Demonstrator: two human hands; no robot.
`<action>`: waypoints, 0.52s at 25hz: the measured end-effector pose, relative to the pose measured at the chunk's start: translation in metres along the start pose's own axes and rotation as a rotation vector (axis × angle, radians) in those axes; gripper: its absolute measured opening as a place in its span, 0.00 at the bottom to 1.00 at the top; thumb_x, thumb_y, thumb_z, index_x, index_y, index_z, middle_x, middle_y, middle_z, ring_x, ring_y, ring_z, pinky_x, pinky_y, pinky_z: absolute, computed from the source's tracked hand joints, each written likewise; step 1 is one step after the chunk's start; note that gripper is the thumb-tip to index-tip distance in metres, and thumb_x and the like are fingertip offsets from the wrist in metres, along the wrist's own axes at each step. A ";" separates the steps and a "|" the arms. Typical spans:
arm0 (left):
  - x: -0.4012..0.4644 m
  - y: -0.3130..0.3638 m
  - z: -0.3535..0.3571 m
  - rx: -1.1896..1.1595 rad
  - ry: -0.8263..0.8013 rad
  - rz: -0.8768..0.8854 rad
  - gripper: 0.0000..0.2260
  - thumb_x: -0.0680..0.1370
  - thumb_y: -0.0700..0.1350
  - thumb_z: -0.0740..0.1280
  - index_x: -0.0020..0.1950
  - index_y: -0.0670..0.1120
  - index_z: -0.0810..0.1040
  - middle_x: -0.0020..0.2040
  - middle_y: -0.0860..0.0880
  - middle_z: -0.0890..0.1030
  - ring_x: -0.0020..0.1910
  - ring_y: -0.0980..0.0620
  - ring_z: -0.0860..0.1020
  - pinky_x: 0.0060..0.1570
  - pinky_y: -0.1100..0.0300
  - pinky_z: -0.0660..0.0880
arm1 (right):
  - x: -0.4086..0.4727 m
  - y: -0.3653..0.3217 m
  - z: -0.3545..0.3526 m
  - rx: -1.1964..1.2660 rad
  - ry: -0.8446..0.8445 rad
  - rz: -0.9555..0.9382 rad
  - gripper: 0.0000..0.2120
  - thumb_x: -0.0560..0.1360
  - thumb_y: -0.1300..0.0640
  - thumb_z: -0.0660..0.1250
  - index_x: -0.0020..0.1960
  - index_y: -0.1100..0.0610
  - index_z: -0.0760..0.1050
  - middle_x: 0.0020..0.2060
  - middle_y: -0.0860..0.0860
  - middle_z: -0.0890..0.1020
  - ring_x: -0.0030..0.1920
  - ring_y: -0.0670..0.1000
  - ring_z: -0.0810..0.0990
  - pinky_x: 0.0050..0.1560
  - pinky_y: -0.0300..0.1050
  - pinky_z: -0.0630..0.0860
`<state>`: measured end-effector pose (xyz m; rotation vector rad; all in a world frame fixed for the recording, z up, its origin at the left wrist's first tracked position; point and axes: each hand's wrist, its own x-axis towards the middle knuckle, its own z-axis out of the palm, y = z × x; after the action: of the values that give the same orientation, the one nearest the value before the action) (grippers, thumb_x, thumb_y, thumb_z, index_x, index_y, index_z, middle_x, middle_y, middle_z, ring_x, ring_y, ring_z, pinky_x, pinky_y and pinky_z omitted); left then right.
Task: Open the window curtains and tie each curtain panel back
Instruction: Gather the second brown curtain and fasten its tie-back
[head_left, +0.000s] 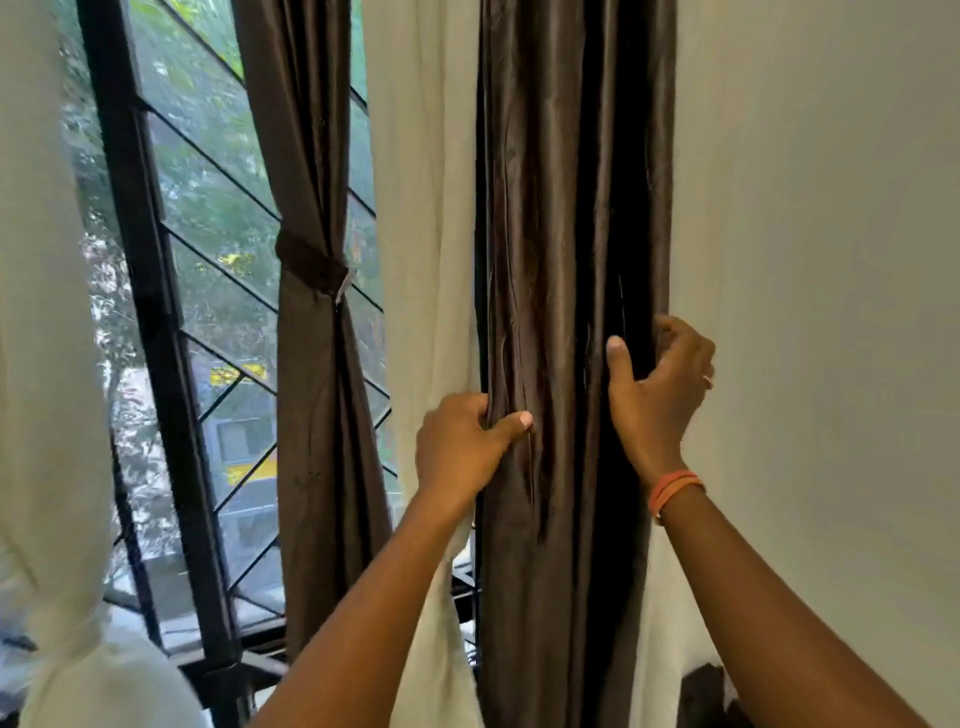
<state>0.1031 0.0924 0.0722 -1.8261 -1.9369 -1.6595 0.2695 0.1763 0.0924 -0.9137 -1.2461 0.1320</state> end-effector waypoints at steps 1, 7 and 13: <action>-0.004 0.000 -0.016 -0.022 -0.044 0.019 0.15 0.71 0.54 0.75 0.31 0.48 0.77 0.27 0.52 0.77 0.28 0.58 0.75 0.27 0.62 0.69 | -0.015 -0.019 -0.001 0.159 -0.094 -0.043 0.21 0.74 0.46 0.71 0.62 0.53 0.71 0.54 0.51 0.74 0.50 0.47 0.75 0.50 0.41 0.73; -0.045 -0.011 -0.086 -0.437 -0.263 -0.262 0.06 0.68 0.43 0.78 0.42 0.45 0.84 0.40 0.46 0.86 0.40 0.51 0.83 0.43 0.52 0.82 | -0.074 -0.070 0.009 0.067 -0.555 -0.092 0.24 0.71 0.41 0.73 0.59 0.55 0.72 0.39 0.49 0.79 0.36 0.45 0.78 0.41 0.45 0.77; -0.047 -0.067 -0.173 -0.072 -0.079 -0.338 0.23 0.62 0.51 0.81 0.53 0.45 0.82 0.47 0.48 0.83 0.45 0.50 0.82 0.46 0.56 0.78 | -0.116 -0.042 0.001 -0.060 -0.458 0.195 0.35 0.71 0.34 0.69 0.69 0.54 0.67 0.60 0.52 0.78 0.60 0.53 0.78 0.60 0.49 0.76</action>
<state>-0.0361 -0.0390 0.0758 -1.6832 -2.3601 -1.7876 0.2107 0.0857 0.0321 -1.0944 -1.5853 0.4825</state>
